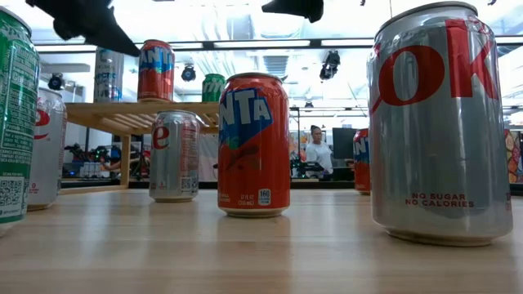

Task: Place canned beverage on shelf
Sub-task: Put the middle orange soda can on the shelf

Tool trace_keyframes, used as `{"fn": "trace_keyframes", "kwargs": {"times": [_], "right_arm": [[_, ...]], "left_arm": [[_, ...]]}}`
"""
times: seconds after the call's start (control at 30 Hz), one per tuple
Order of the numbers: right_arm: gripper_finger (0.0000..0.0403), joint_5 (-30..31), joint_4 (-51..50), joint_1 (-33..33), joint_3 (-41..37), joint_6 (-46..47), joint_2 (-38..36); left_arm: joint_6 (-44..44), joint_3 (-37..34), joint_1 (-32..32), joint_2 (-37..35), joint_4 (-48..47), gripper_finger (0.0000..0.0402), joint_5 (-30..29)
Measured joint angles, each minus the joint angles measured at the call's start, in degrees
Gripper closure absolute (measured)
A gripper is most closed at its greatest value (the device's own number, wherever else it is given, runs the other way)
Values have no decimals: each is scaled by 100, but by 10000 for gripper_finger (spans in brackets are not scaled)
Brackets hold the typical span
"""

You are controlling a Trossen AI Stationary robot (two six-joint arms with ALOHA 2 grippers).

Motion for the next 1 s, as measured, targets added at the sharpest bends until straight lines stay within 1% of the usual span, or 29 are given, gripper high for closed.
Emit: {"fn": "trace_keyframes", "kwargs": {"times": [0.13, 0.37, 0.43, 0.53, 0.6, 1.0], "right_arm": [[39, 0, 1, -2, -11, -9, 0], [39, 0, 0, -2, -24, -36, 0], [39, 0, 0, -2, -26, -42, 0], [39, 0, 0, -2, -36, -42, 0], [39, 0, -1, -2, -46, -42, 0], [39, 2, -5, -2, -68, -88, 0]], "left_arm": [[-272, -158, 7, 38, 60, 401, -113], [-286, -378, 34, 120, 493, 401, -133], [-285, -440, 68, 143, 611, 401, -258], [-285, -449, 113, 187, 695, 401, -529], [-261, -431, 156, 228, 706, 401, -608], [-128, -423, 492, 521, 810, 402, -736]]}}
